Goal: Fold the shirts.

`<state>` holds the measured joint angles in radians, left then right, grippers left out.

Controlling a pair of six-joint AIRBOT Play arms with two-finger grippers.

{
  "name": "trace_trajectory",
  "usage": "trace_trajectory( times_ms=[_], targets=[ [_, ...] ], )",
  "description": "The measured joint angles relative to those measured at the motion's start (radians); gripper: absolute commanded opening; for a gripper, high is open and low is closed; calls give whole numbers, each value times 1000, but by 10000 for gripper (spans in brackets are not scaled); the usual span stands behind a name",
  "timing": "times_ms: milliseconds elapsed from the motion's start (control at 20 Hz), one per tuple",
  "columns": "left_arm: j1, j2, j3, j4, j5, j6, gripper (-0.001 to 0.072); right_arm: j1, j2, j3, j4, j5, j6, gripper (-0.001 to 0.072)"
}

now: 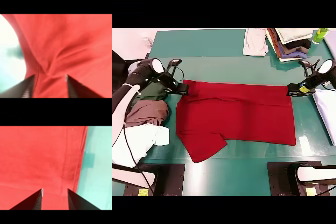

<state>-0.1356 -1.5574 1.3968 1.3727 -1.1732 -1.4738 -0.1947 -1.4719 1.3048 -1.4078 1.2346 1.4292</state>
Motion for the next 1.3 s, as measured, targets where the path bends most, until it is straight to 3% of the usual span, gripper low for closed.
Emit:
trace_trajectory(
  times_ms=[100, 150, 200, 400, 600, 900, 1000, 1150, 1250, 1300],
  targets=[
    [0, 66, -17, 32, -39, -29, 308, -9, 54, -17, -2, 27, 2, 413],
    [0, 111, -40, 40, -59, -41, 308, -17, 88, -40, -5, 39, 4, 542],
    [0, 154, -71, 46, -80, -51, 309, -29, 128, -77, -5, 58, 4, 592],
    [-7, 368, -303, 34, -128, -108, 308, -94, 290, -305, -7, 129, 5, 592],
    [-9, 558, -547, -32, -90, -156, 308, -157, 431, -562, -8, 145, 7, 589],
    [-9, 653, -681, -67, -71, -190, 308, -184, 531, -776, 1, 128, 10, 570],
    [-9, 660, -692, -72, -69, -193, 308, -183, 532, -798, 1, 128, 12, 449],
    [-9, 665, -705, -73, -72, -196, 308, -143, 518, -812, 1, 119, 23, 423],
    [-9, 667, -719, -74, -78, -197, 308, -97, 510, -818, -6, 102, 39, 72],
    [-9, 667, -730, -75, -82, -198, 308, -69, 507, -822, 21, 83, 46, 43]
  ],
)
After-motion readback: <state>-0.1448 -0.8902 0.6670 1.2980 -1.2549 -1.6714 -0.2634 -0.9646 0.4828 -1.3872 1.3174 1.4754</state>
